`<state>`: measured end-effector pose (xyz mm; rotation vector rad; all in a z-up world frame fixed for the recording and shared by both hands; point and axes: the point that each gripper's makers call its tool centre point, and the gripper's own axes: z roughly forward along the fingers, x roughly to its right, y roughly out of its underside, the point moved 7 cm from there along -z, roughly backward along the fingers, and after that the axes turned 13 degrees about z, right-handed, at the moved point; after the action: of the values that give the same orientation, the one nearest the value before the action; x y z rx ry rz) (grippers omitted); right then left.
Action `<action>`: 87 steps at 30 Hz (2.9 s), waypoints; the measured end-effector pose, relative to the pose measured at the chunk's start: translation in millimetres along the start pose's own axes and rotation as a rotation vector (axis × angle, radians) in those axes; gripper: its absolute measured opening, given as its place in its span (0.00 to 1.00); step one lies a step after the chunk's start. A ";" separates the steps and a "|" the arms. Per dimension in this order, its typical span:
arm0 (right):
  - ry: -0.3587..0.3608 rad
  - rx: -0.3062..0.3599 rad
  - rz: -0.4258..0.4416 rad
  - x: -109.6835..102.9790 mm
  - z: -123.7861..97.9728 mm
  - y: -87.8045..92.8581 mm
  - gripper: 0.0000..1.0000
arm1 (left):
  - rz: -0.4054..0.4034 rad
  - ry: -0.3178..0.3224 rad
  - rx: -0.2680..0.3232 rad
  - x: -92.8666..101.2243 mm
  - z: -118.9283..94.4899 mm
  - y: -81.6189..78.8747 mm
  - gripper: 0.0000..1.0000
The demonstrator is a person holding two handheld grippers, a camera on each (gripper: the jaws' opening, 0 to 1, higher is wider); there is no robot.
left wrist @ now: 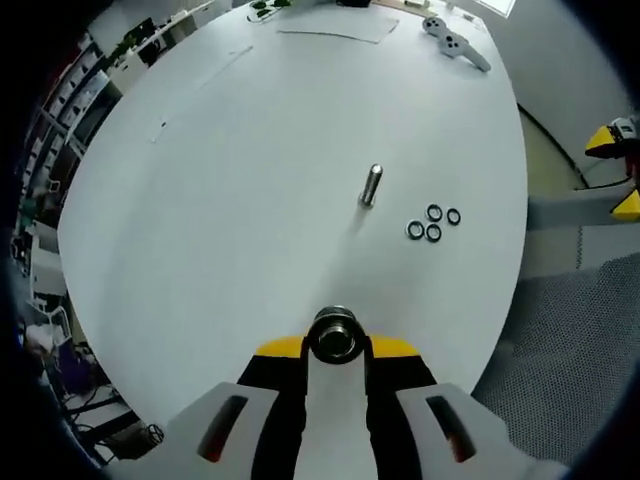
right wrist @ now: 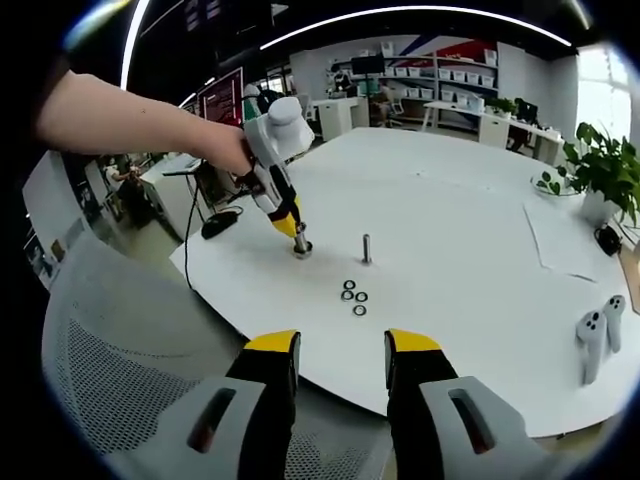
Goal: Place the washer onto the threaded stud by aligning its center hole with the stud, sliding it down to the base, and recovering from edge contact or off-axis alignment until the washer reaches the visible bottom stop.
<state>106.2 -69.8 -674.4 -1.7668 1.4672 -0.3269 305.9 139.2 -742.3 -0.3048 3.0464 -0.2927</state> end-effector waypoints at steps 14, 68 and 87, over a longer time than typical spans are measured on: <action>0.010 -0.004 0.007 1.8 -0.1 0.6 0.36 | 0.003 0.009 -0.031 8.7 21.4 1.7 0.19; -0.011 -0.038 -0.028 -3.6 0.9 4.9 0.35 | -0.313 -0.275 0.341 41.5 -43.0 65.3 0.29; -0.042 -0.052 -0.048 -10.9 1.7 7.1 0.37 | -0.417 -0.327 0.505 75.3 -80.1 94.8 0.33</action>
<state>99.1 -59.2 -677.4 -1.8419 1.4166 -0.2773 207.5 229.7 -685.8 -0.8449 2.4550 -0.9092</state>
